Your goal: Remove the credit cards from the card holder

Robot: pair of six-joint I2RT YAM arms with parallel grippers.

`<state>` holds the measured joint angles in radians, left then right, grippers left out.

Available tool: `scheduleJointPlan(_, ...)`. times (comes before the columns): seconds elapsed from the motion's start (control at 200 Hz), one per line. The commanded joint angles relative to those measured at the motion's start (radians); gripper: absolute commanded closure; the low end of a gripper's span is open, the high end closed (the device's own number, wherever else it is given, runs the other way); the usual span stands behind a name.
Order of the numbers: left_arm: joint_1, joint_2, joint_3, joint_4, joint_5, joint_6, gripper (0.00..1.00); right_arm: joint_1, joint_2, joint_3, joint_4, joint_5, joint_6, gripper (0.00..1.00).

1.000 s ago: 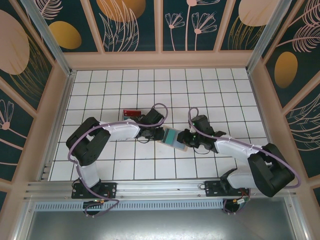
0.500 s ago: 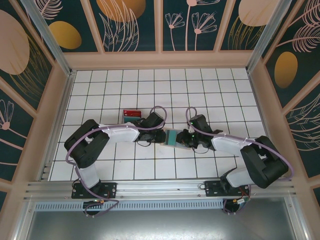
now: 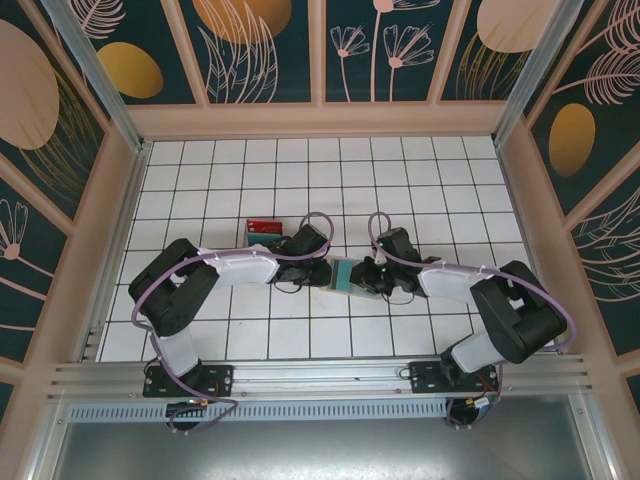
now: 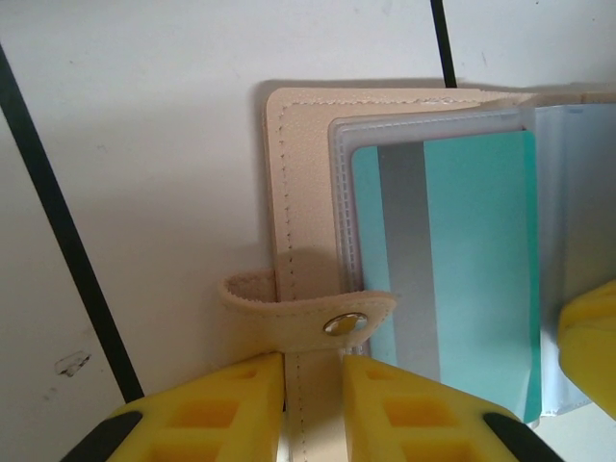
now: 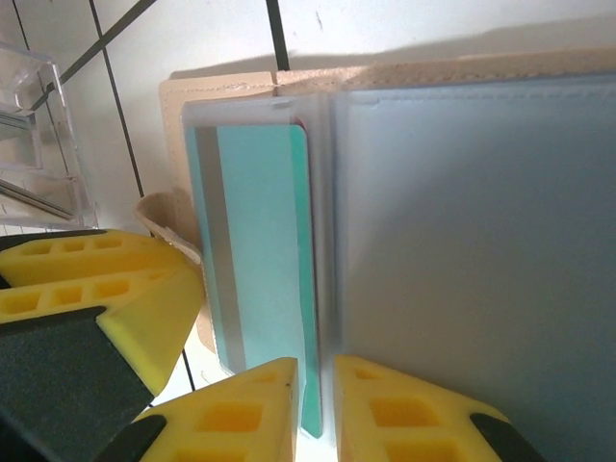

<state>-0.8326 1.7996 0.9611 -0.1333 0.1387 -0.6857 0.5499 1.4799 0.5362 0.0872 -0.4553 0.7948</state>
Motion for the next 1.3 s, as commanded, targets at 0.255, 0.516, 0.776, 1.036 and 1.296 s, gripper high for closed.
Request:
scheduleJointPlan(0.255, -0.01, 0.038, 0.0, -0.077, 0.029, -0.006, 0.75, -0.024, 0.052, 0.025, 0.049, -0.046, 0.0, 0.84)
scheduleJointPlan(0.516, -0.011, 0.046, 0.003, -0.079, 0.037, -0.002, 0.74, -0.024, 0.065, 0.03, 0.068, -0.066, -0.002, 0.83)
scheduleJointPlan(0.776, -0.01, 0.047, 0.006, -0.078, 0.044, 0.001, 0.74, -0.021, 0.09, 0.031, 0.073, -0.079, -0.006, 0.84)
scheduleJointPlan(1.036, -0.012, 0.047, 0.005, -0.087, 0.036, 0.0, 0.76, -0.018, 0.074, 0.029, 0.049, -0.064, -0.011, 1.0)
scheduleJointPlan(1.296, -0.012, 0.058, 0.005, -0.111, 0.007, -0.005, 0.98, -0.062, -0.021, -0.045, 0.002, -0.036, -0.017, 1.0)
